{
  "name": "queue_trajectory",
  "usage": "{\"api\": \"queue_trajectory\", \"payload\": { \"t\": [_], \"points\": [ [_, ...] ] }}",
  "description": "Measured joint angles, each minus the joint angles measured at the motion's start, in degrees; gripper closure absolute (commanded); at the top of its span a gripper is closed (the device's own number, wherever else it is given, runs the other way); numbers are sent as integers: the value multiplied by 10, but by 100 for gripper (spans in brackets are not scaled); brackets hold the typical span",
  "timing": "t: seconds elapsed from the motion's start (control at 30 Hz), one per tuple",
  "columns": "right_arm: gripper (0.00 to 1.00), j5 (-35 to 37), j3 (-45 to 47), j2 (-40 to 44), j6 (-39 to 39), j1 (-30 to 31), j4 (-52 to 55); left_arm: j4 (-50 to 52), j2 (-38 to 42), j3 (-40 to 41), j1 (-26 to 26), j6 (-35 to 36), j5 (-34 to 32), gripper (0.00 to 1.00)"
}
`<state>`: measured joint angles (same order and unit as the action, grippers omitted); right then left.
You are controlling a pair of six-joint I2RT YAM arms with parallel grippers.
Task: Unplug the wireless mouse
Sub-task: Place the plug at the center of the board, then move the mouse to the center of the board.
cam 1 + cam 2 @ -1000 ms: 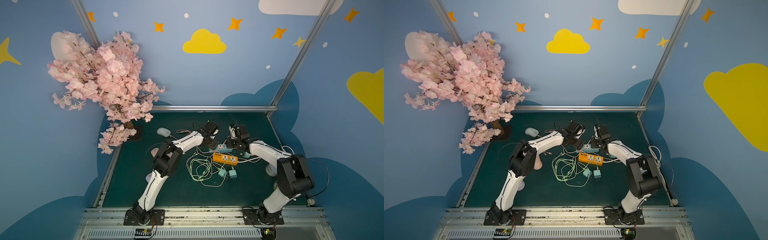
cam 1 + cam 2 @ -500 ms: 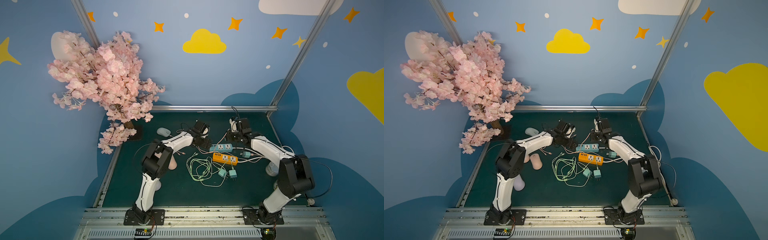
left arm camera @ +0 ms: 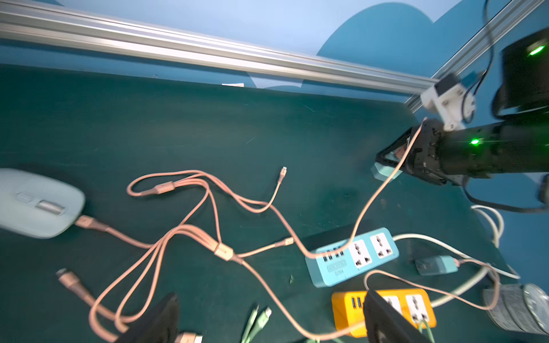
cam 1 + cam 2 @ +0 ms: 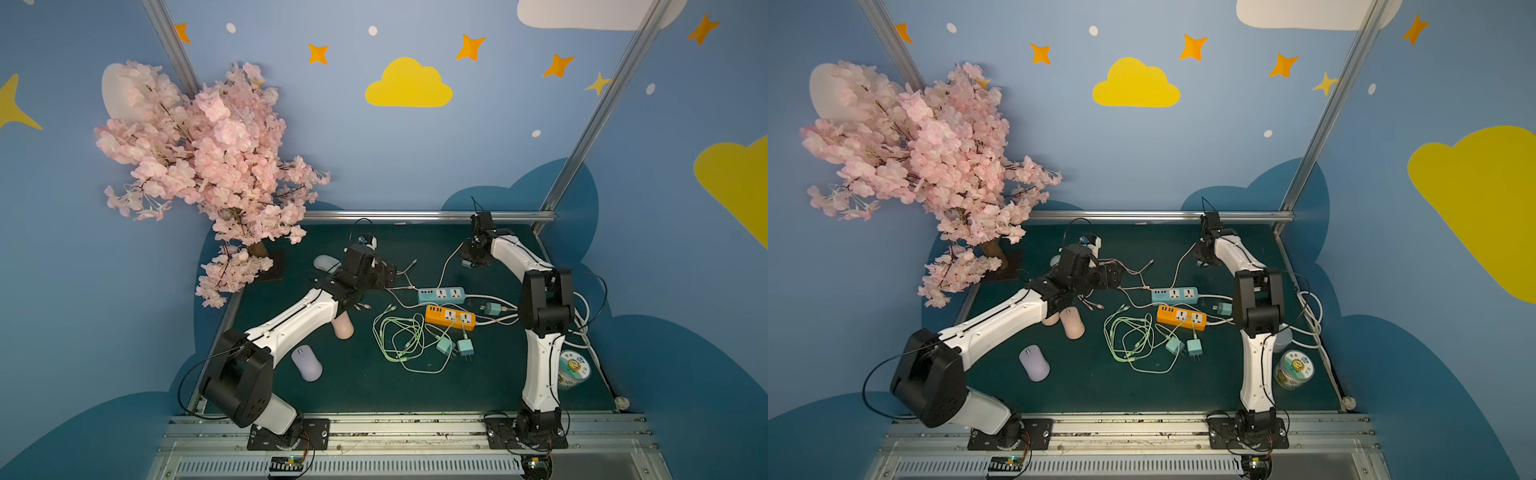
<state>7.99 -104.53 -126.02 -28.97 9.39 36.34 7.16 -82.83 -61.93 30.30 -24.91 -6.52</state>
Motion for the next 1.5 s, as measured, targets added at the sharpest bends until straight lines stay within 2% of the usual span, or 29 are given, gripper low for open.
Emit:
{"api": "queue_trajectory", "payload": {
  "t": [0.23,0.4,0.57,0.73,1.1,1.23,1.33,1.5],
  "points": [
    [59,11,-39,-12,-17,-48,29,66,168,5,-29,32,73,0],
    [51,-7,-49,-27,-21,-51,48,78,222,22,-56,64,105,1],
    [43,-28,-35,-27,-19,-50,57,78,223,59,-96,49,153,1],
    [36,-48,23,9,-10,-51,57,77,223,66,-125,26,205,0],
    [38,-71,197,217,-1,-41,-1,23,235,84,-208,-40,307,1],
    [39,-87,227,239,9,-30,-16,22,231,84,-214,-45,320,1],
    [40,-121,240,238,17,-23,-34,20,225,84,-222,-50,334,1],
    [43,-232,244,228,35,-2,-80,33,224,75,-230,-43,342,0]
  ]
}}
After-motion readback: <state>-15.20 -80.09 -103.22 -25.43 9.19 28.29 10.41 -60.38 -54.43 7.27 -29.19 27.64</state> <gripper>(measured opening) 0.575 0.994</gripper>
